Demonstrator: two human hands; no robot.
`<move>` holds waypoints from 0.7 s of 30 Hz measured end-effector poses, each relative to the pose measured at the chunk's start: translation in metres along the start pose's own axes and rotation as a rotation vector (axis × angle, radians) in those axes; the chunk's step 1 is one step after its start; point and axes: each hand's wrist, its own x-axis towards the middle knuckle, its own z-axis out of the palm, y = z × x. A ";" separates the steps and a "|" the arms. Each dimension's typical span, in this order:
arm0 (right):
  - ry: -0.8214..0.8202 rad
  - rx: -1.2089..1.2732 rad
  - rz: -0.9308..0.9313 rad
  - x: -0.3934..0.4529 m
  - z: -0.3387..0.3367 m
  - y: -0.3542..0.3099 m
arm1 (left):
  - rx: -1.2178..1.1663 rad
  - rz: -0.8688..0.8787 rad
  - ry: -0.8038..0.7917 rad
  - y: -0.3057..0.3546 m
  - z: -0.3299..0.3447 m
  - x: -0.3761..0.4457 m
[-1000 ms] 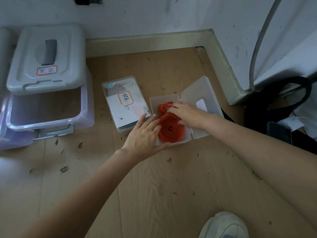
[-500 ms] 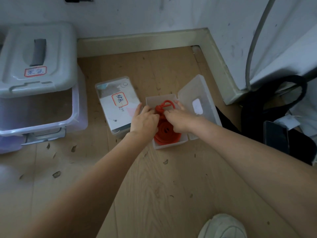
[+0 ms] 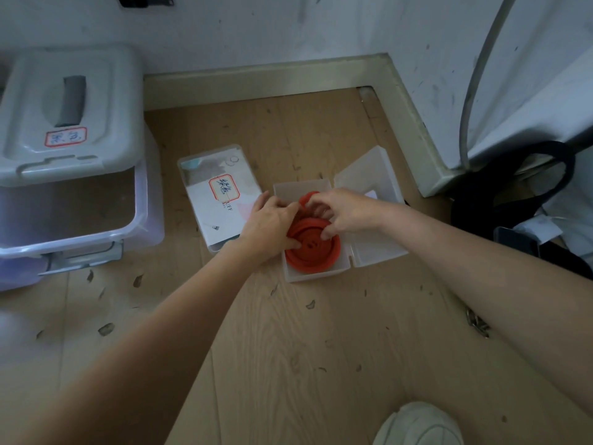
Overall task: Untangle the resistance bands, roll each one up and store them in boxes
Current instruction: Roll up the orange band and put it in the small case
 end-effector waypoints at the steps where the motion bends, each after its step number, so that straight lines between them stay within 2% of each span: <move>1: 0.002 -0.015 -0.001 -0.002 0.002 0.001 | 0.013 0.015 -0.032 -0.001 -0.002 0.003; 6: -0.012 -0.224 -0.041 -0.006 0.012 0.005 | 0.079 0.098 -0.181 -0.002 -0.014 0.017; 14: -0.028 -0.272 -0.109 -0.001 0.007 0.006 | 0.065 0.114 -0.262 -0.001 -0.017 0.029; 17: -0.081 -0.449 -0.118 -0.001 0.007 0.011 | 0.098 0.137 -0.298 -0.003 -0.017 0.027; 19: -0.064 -0.521 -0.087 -0.003 0.008 0.015 | 0.126 0.136 -0.312 -0.004 -0.017 0.028; 21: -0.020 -0.465 -0.098 -0.004 0.012 0.017 | 0.152 0.136 -0.307 -0.003 -0.016 0.029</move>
